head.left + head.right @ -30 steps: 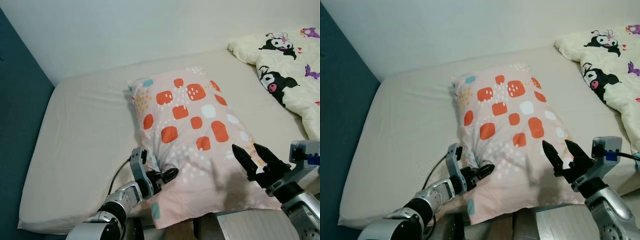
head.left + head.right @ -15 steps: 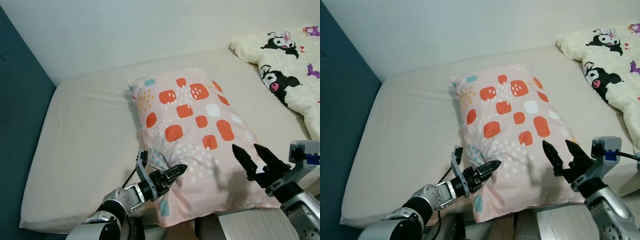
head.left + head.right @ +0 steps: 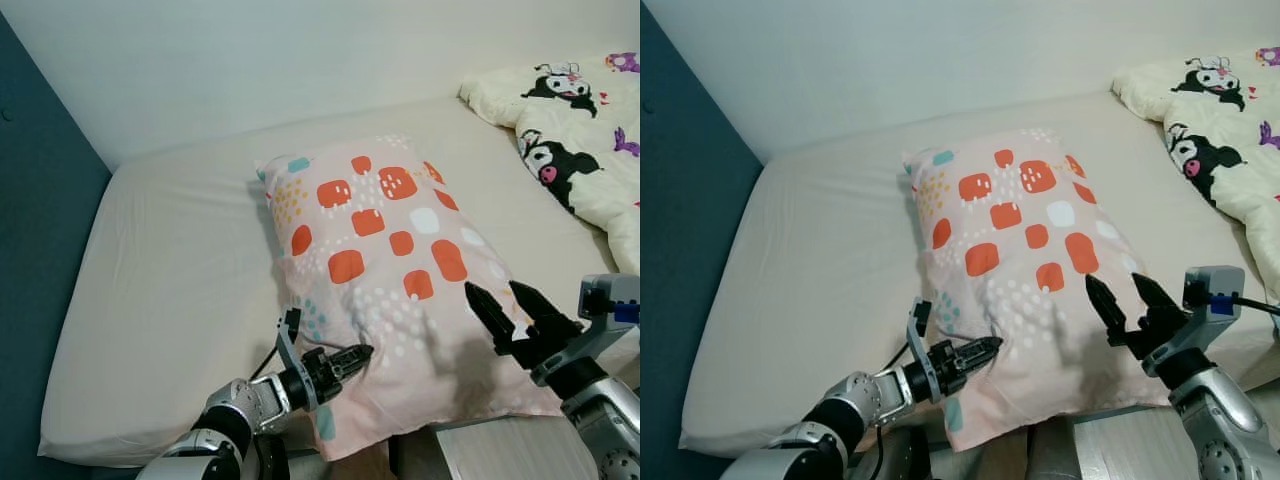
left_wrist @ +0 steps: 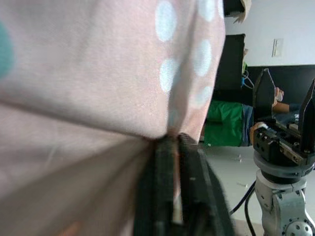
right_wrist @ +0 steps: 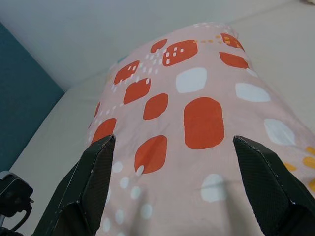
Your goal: Clean up the room
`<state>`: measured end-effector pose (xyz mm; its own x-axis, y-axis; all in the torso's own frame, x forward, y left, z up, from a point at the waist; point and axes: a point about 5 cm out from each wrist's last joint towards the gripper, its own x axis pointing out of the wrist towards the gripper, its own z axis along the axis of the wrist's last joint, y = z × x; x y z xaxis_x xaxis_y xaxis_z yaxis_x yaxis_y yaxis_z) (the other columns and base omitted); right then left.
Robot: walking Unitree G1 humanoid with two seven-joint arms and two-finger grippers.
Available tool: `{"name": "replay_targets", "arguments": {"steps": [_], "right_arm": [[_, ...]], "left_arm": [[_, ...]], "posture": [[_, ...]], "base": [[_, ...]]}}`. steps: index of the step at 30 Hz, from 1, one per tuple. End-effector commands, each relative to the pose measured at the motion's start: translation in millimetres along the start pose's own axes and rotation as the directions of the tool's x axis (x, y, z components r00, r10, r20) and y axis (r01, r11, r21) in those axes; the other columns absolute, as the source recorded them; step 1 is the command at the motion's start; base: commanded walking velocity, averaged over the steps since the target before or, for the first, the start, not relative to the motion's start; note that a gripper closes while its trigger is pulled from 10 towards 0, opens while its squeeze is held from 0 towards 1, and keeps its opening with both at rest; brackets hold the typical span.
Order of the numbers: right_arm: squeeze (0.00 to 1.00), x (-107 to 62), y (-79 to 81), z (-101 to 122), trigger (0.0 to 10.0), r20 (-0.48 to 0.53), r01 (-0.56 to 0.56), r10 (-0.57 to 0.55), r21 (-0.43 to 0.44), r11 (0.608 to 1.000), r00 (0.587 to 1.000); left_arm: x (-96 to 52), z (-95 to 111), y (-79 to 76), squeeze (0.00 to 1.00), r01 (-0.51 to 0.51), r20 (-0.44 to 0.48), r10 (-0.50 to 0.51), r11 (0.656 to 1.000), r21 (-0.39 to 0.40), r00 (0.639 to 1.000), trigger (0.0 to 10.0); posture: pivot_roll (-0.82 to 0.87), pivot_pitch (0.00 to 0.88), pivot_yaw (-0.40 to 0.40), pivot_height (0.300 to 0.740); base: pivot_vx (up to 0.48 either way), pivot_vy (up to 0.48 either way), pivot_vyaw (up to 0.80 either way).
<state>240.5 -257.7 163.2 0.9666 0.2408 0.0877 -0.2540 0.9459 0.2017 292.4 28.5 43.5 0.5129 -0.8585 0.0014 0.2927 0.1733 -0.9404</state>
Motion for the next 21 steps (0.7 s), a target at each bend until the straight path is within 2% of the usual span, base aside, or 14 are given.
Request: {"name": "replay_targets", "arguments": {"steps": [1,2,4,6,9,12,13,16,21], "right_arm": [[0.0,0.3,0.0,-4.7,10.0,-0.022,0.004,-0.004,0.012,1.0,1.0],[0.0,2.4,0.6,-5.0,10.0,-0.019,0.004,-0.004,0.013,1.0,1.0],[0.0,2.4,0.6,-5.0,10.0,-0.019,0.004,-0.004,0.013,1.0,1.0],[0.0,4.1,1.0,-5.5,10.0,-0.018,0.005,-0.004,0.013,1.0,1.0],[0.0,6.2,1.4,-5.9,10.0,-0.014,0.005,-0.005,0.014,1.0,1.0],[0.0,8.1,1.3,-5.6,10.0,-0.011,0.006,-0.006,0.014,1.0,1.0],[0.0,8.1,1.3,-5.6,10.0,-0.011,0.006,-0.006,0.014,1.0,1.0],[0.0,9.4,1.8,-5.7,10.0,-0.01,0.006,-0.006,0.012,1.0,1.0],[0.0,9.9,2.4,-6.1,10.0,-0.008,0.008,-0.008,0.012,1.0,1.0]], "left_arm": [[62.2,-73.3,-47.2,0.0,0.195,-0.07,-0.209,0.966,-0.171,0.975,0.0],[64.2,-55.3,-48.8,0.0,0.178,-0.043,-0.182,0.98,-0.085,0.982,0.0],[64.2,-55.3,-48.8,0.0,0.178,-0.043,-0.182,0.98,-0.085,0.982,0.0],[64.6,-31.9,-50.2,0.0,0.145,-0.005,-0.145,0.989,0.013,0.989,0.0],[58.6,31.7,-59.9,0.0,0.075,0.123,-0.099,0.98,0.185,0.987,0.0],[45.5,88.4,-74.7,0.0,0.0,0.249,-0.077,0.956,0.294,0.965,0.0],[45.5,88.4,-74.7,0.0,0.0,0.249,-0.077,0.956,0.294,0.965,0.0],[30.0,127.7,-86.0,0.0,-0.078,0.342,-0.052,0.932,0.355,0.938,0.0],[20.0,145.2,-90.2,0.0,-0.127,0.386,-0.034,0.916,0.381,0.922,0.0]], "posture": [[-0.19,0.244,0.117,0.625],[-0.19,0.238,0.118,0.625],[-0.19,0.238,0.118,0.625],[-0.19,0.233,0.117,0.625],[-0.19,0.225,0.115,0.625],[-0.19,0.221,0.114,0.625],[-0.19,0.221,0.114,0.625],[-0.19,0.217,0.114,0.625],[-0.19,0.217,0.115,0.625]], "base": [[0.0,0.0,0.0],[0.0,0.0,0.0],[0.0,0.0,0.0],[0.0,0.0,0.0],[0.0,0.0,0.0],[0.0,0.0,0.0],[0.0,0.0,0.0],[0.0,0.0,0.0],[0.0,0.0,0.0]]}}
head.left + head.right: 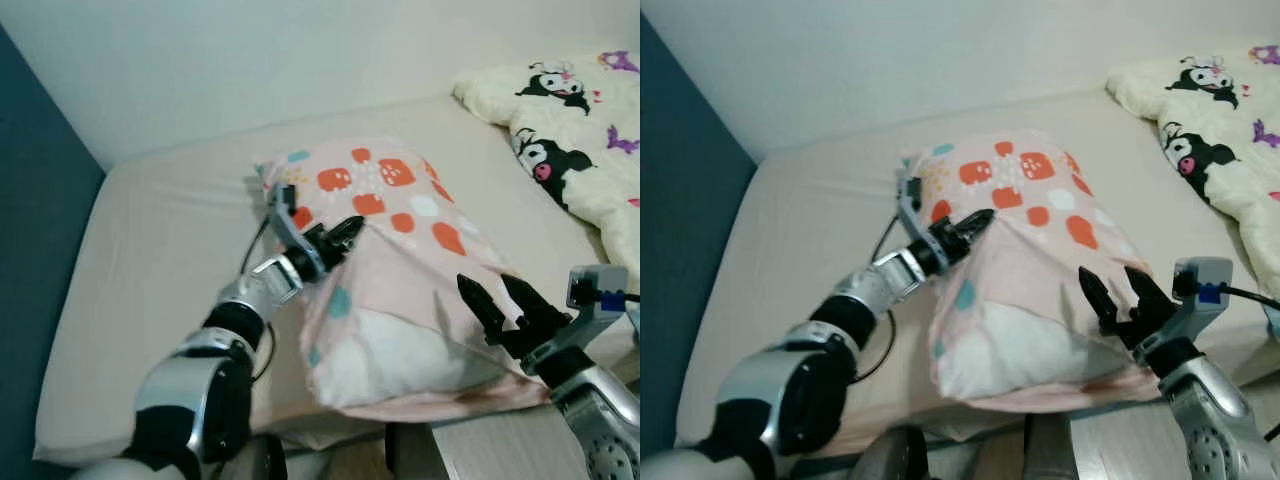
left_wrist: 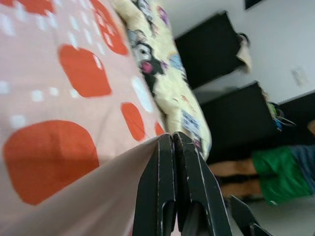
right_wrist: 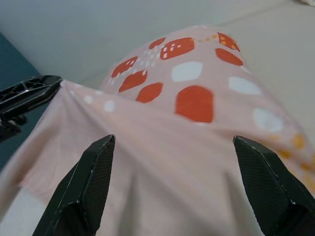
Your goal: Clean up the room
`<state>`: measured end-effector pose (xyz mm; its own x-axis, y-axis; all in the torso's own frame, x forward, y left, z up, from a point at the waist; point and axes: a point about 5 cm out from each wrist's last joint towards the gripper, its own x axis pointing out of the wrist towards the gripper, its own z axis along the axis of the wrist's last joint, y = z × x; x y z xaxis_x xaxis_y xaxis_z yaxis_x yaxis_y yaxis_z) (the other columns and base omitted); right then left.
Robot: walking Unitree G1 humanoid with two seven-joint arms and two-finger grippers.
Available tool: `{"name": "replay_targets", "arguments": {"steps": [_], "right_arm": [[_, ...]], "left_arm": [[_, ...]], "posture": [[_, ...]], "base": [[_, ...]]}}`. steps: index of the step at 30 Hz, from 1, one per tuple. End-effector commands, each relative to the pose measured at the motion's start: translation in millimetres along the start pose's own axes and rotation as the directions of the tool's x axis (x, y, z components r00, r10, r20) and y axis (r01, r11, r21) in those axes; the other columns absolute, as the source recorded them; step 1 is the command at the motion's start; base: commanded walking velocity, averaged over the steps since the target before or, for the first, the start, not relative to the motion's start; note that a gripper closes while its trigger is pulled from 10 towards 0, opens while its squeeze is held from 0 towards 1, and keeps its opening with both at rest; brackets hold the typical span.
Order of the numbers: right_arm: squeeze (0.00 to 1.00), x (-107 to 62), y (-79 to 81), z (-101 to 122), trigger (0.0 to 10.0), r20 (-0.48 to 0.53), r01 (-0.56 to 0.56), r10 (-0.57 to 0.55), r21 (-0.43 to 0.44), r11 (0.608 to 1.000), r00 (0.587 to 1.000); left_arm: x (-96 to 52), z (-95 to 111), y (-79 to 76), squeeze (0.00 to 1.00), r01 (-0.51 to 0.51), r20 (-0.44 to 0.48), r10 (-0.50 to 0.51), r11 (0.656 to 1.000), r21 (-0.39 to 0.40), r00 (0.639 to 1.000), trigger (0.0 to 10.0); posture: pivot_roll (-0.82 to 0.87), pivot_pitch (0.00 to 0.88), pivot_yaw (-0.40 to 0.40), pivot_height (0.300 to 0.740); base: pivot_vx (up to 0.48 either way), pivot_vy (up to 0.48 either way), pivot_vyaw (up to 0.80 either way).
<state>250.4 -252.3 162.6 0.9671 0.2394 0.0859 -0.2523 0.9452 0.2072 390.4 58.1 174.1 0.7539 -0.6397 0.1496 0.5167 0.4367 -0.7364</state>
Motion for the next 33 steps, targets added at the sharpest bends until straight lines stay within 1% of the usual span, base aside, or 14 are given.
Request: {"name": "replay_targets", "arguments": {"steps": [1,2,5,8,13,16,18,21,23,24,28,29,32,33], "right_arm": [[0.0,-0.9,0.2,-4.3,10.0,-0.007,0.007,-0.007,0.006,1.0,1.0],[0.0,-0.9,0.2,-4.3,10.0,-0.007,0.007,-0.007,0.006,1.0,1.0],[0.0,-1.3,-0.1,-5.7,10.0,-0.009,0.012,-0.012,0.006,1.0,1.0],[0.0,-1.4,-0.1,-8.1,10.0,-0.013,0.018,-0.018,0.006,1.0,1.0],[0.0,-1.0,0.7,-9.8,10.0,-0.016,0.019,-0.019,0.007,1.0,1.0],[0.0,-0.3,1.1,-10.5,10.0,-0.019,0.019,-0.019,0.007,1.0,1.0],[0.0,0.1,0.0,-9.5,10.0,-0.019,0.021,-0.021,0.003,1.0,1.0],[0.0,0.1,-0.2,-9.4,10.0,-0.018,0.021,-0.021,0.002,1.0,1.0],[0.0,-0.1,-0.5,-9.1,10.0,-0.018,0.024,-0.024,0.0,1.0,1.0],[0.0,-0.1,-0.5,-9.1,10.0,-0.018,0.024,-0.024,0.0,1.0,1.0],[0.0,0.0,-0.9,-10.6,10.0,-0.021,0.03,-0.03,-0.002,1.0,0.999],[0.0,0.0,-0.9,-10.6,10.0,-0.021,0.03,-0.03,-0.002,1.0,0.999],[0.0,0.7,-1.3,-11.9,10.0,-0.025,0.032,-0.032,-0.001,0.999,0.999],[0.0,0.7,-1.3,-11.9,10.0,-0.025,0.032,-0.032,-0.001,0.999,0.999]], "left_arm": [[-5.6,19.0,6.4,0.0,-0.046,0.053,0.044,0.998,0.041,0.998,0.0],[-5.6,19.0,6.4,0.0,-0.046,0.053,0.044,0.998,0.041,0.998,0.0],[-15.0,32.3,17.9,0.0,-0.133,0.066,0.126,0.985,0.107,0.99,0.0],[-28.0,43.6,32.5,0.0,-0.24,0.083,0.229,0.956,0.17,0.97,0.0],[-35.0,47.8,39.4,0.0,-0.284,0.095,0.27,0.94,0.19,0.958,0.0],[-54.6,65.5,55.4,0.0,-0.416,0.165,0.387,0.881,0.226,0.907,0.0],[-68.3,86.8,61.5,0.0,-0.498,0.242,0.446,0.836,0.233,0.862,0.0],[-69.2,88.5,61.8,0.0,-0.504,0.249,0.45,0.832,0.233,0.857,0.0],[-86.3,115.2,65.6,0.0,-0.586,0.334,0.501,0.773,0.241,0.798,0.0],[-86.3,115.2,65.6,0.0,-0.586,0.334,0.501,0.773,0.241,0.798,0.0],[-126.6,157.8,72.2,0.0,-0.708,0.457,0.565,0.662,0.246,0.687,0.0],[-126.6,157.8,72.2,0.0,-0.708,0.457,0.565,0.662,0.246,0.687,0.0],[-151.6,172.8,77.8,0.0,-0.771,0.509,0.603,0.596,0.223,0.614,0.0],[-151.6,172.8,77.8,0.0,-0.771,0.509,0.603,0.596,0.223,0.614,0.0]], "posture": [[-0.19,0.217,0.117,0.625],[-0.19,0.217,0.117,0.625],[-0.2,0.218,0.119,0.625],[-0.19,0.222,0.122,0.625],[-0.19,0.223,0.122,0.625],[-0.19,0.226,0.117,0.625],[-0.2,0.226,0.115,0.625],[-0.2,0.226,0.115,0.625],[-0.2,0.226,0.112,0.625],[-0.2,0.226,0.112,0.625],[-0.19,0.228,0.11,0.625],[-0.19,0.228,0.11,0.625],[-0.19,0.23,0.103,0.625],[-0.19,0.23,0.103,0.625]], "base": [[0.0,0.0,0.0],[0.0,0.0,0.0],[0.0,0.0,0.0],[0.0,0.0,0.0],[0.0,0.0,0.0],[0.0,0.0,0.0],[0.0,0.0,0.0],[0.0,0.0,0.0],[0.0,0.0,0.0],[0.0,0.0,0.0],[0.0,0.0,0.0],[0.0,0.0,0.0],[0.0,0.0,0.0],[0.0,0.0,0.0]]}}
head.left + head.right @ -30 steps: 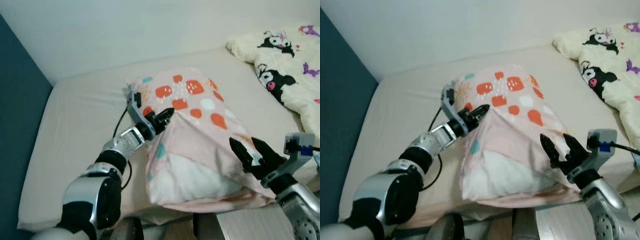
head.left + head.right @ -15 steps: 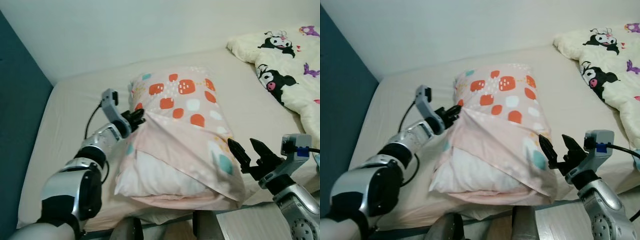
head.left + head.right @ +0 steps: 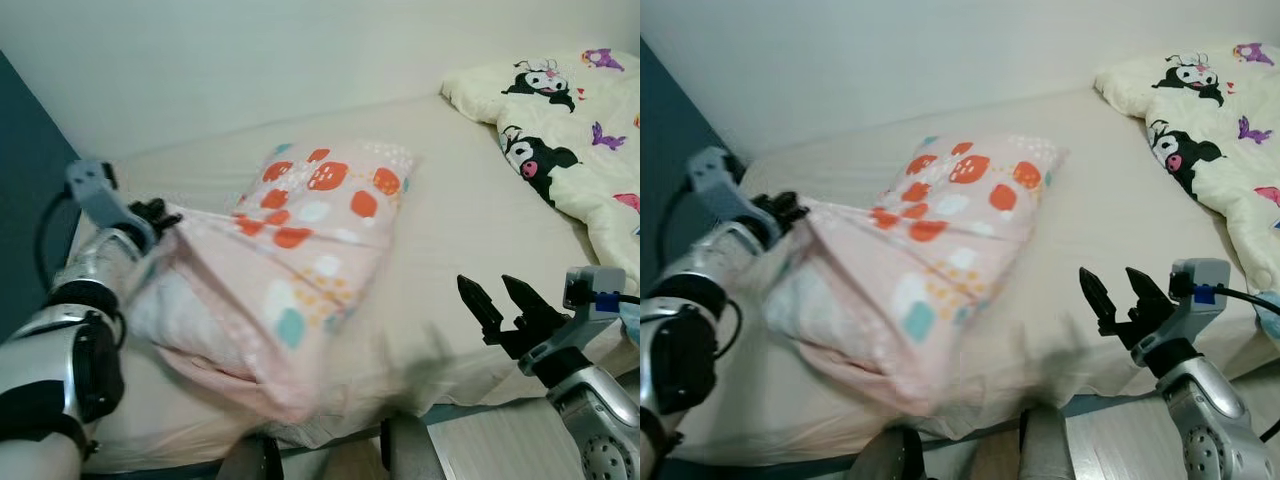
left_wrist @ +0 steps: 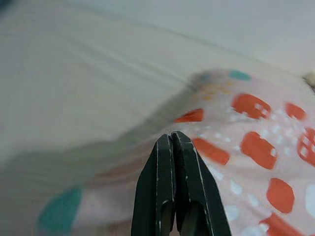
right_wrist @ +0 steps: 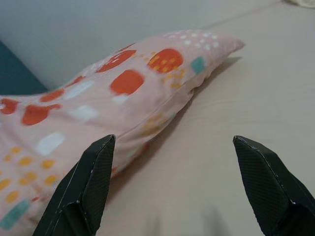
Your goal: Clean up the room
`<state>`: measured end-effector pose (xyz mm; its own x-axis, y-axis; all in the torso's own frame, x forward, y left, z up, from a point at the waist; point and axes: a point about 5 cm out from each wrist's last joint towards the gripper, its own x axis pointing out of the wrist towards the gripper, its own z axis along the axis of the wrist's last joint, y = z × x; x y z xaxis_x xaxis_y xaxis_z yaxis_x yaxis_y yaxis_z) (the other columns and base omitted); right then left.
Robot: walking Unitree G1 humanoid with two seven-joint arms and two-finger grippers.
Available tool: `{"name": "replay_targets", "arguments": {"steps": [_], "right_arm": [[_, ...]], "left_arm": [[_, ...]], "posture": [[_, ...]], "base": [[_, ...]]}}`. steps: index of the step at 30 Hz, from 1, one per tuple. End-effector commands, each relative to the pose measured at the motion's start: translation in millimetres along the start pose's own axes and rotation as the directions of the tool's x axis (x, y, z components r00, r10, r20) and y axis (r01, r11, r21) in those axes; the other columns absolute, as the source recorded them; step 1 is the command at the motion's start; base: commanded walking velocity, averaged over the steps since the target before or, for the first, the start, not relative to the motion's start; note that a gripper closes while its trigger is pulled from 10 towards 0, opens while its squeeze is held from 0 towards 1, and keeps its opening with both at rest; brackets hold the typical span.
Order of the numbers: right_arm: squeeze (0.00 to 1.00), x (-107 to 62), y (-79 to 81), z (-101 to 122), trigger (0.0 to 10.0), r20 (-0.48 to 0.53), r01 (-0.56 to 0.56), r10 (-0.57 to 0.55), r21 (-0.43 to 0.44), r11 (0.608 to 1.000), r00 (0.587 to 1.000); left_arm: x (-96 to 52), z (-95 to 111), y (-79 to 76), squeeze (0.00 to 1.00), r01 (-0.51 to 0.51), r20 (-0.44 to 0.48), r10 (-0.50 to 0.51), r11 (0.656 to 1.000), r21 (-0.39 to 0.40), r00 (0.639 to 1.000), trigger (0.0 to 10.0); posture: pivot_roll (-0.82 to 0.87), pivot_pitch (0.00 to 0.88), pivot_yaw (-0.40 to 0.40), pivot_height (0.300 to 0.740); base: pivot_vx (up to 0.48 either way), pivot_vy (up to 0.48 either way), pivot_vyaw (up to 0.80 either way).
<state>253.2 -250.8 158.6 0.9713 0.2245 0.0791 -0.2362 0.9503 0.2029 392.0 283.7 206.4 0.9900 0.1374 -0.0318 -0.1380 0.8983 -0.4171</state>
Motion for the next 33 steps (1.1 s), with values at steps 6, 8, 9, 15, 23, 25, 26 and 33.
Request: {"name": "replay_targets", "arguments": {"steps": [6,8,9,15,23,25,26,33], "right_arm": [[0.0,1.3,-0.3,-7.2,10.0,-0.026,0.008,-0.008,0.003,1.0,1.0],[0.0,1.6,-0.3,-7.1,10.0,-0.027,0.007,-0.007,0.003,1.0,1.0],[0.0,1.9,-0.3,-7.2,10.0,-0.027,0.006,-0.006,0.003,1.0,1.0],[0.0,4.8,2.8,-9.6,10.0,-0.034,-0.006,0.007,0.005,1.0,0.999],[0.0,8.5,11.1,-16.9,10.0,-0.046,-0.027,0.028,0.016,0.999,0.999],[0.0,8.9,11.9,-17.8,10.0,-0.048,-0.029,0.03,0.018,0.999,0.998],[0.0,11.6,14.9,-20.3,10.0,-0.051,-0.039,0.04,0.023,0.999,0.998],[0.0,15.6,19.0,-44.3,10.0,-0.116,-0.034,0.038,0.037,0.999,0.992]], "left_arm": [[-20.4,17.3,59.3,0.0,-0.217,0.059,0.214,0.974,0.058,0.975,0.0],[-23.2,16.1,65.5,0.0,-0.24,0.055,0.237,0.968,0.066,0.97,0.0],[-28.0,12.2,75.0,0.0,-0.278,0.042,0.275,0.957,0.089,0.961,0.0],[-45.6,-22.2,101.2,0.0,-0.35,-0.062,0.383,0.89,0.291,0.922,0.0],[-59.2,-65.5,108.8,0.0,-0.365,-0.17,0.433,0.873,0.323,0.885,2.4],[-60.7,-69.6,109.3,0.0,-0.365,-0.18,0.439,0.87,0.332,0.88,10.0],[-62.5,-86.7,103.5,1.0,-0.333,-0.22,0.415,0.883,0.331,0.883,10.0],[-73.2,-127.8,93.5,1.0,-0.257,-0.31,0.407,0.867,0.427,0.859,10.0]], "posture": [[-0.19,0.23,0.093,0.625],[-0.19,0.23,0.093,0.625],[-0.18,0.23,0.091,0.625],[-0.19,0.23,0.089,0.625],[-0.19,0.225,0.089,0.625],[-0.19,0.225,0.089,0.625],[-0.19,0.214,0.09,0.625],[-0.19,0.198,0.085,0.625]], "base": [[0.0,0.0,0.0],[0.0,0.0,0.0],[0.0,0.0,0.0],[0.0,0.0,0.0],[0.0,0.0,0.0],[0.0,0.0,0.0],[0.0,0.0,0.0],[0.0,0.0,0.0]]}}
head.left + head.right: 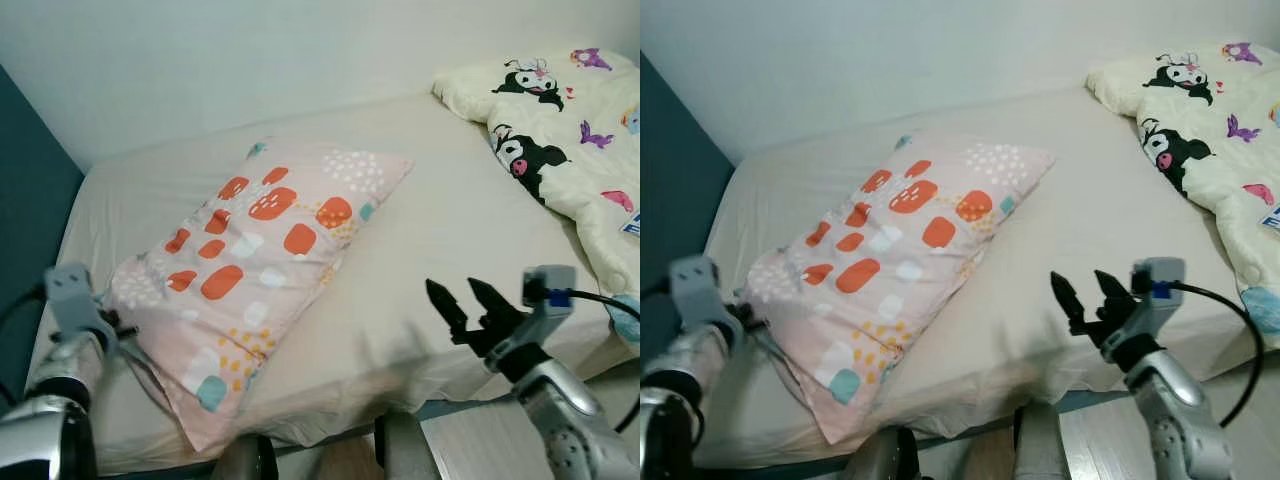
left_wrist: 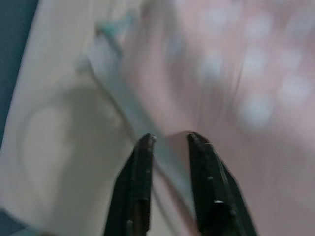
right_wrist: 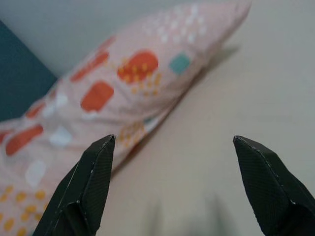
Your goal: Clean up the room
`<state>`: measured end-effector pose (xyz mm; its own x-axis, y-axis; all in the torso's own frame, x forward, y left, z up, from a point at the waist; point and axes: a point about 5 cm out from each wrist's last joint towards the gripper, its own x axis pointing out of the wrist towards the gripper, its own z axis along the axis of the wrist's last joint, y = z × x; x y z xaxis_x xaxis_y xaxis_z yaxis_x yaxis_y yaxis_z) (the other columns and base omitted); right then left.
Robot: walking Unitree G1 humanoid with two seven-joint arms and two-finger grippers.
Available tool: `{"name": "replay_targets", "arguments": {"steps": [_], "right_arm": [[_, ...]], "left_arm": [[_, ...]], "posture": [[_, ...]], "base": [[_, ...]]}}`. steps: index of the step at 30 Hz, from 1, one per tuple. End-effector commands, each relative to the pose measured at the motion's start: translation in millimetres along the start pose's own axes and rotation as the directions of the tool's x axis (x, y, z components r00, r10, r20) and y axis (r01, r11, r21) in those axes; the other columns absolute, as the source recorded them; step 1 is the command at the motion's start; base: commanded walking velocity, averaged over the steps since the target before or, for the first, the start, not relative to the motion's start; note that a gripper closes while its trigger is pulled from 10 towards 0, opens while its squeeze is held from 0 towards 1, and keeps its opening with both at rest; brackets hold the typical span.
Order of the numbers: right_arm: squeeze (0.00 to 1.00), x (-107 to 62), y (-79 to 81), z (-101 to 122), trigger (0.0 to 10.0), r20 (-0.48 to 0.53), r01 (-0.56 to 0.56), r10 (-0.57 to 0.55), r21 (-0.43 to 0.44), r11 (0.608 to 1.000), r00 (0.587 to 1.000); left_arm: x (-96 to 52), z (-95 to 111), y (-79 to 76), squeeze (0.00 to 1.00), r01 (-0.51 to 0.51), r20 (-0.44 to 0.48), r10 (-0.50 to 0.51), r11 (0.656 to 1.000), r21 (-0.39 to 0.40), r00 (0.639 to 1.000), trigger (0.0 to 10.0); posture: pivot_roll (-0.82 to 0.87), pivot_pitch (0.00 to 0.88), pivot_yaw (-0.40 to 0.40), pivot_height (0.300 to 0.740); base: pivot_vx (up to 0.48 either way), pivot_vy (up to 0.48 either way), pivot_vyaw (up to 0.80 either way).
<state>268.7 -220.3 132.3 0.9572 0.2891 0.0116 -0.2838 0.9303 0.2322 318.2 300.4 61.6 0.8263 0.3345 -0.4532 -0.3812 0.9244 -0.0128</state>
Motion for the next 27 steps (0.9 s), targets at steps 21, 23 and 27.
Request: {"name": "replay_targets", "arguments": {"steps": [21,23,27], "right_arm": [[0.0,-1.0,-25.9,-89.1,10.0,-0.25,0.213,-0.193,0.059,0.975,0.949],[0.0,-3.0,-26.4,-97.7,10.0,-0.282,0.226,-0.202,0.054,0.973,0.938],[0.0,-14.2,-30.1,-122.4,10.0,-0.362,0.29,-0.241,0.089,0.953,0.901]], "left_arm": [[-10.2,7.0,37.8,1.0,-0.279,0.199,0.306,0.948,-0.156,0.931,10.0],[-9.5,9.9,33.3,1.0,-0.245,0.214,0.284,0.95,-0.194,0.935,10.0],[-6.0,12.7,-17.6,0.0,0.191,0.298,-0.086,0.92,-0.342,0.951,10.0]], "posture": [[-0.13,0.115,0.055,0.625],[-0.12,0.11,0.052,0.625],[-0.11,0.095,0.047,0.63]], "base": [[0.0,0.0,0.0],[0.0,0.0,0.0],[0.0,0.0,0.0]]}}
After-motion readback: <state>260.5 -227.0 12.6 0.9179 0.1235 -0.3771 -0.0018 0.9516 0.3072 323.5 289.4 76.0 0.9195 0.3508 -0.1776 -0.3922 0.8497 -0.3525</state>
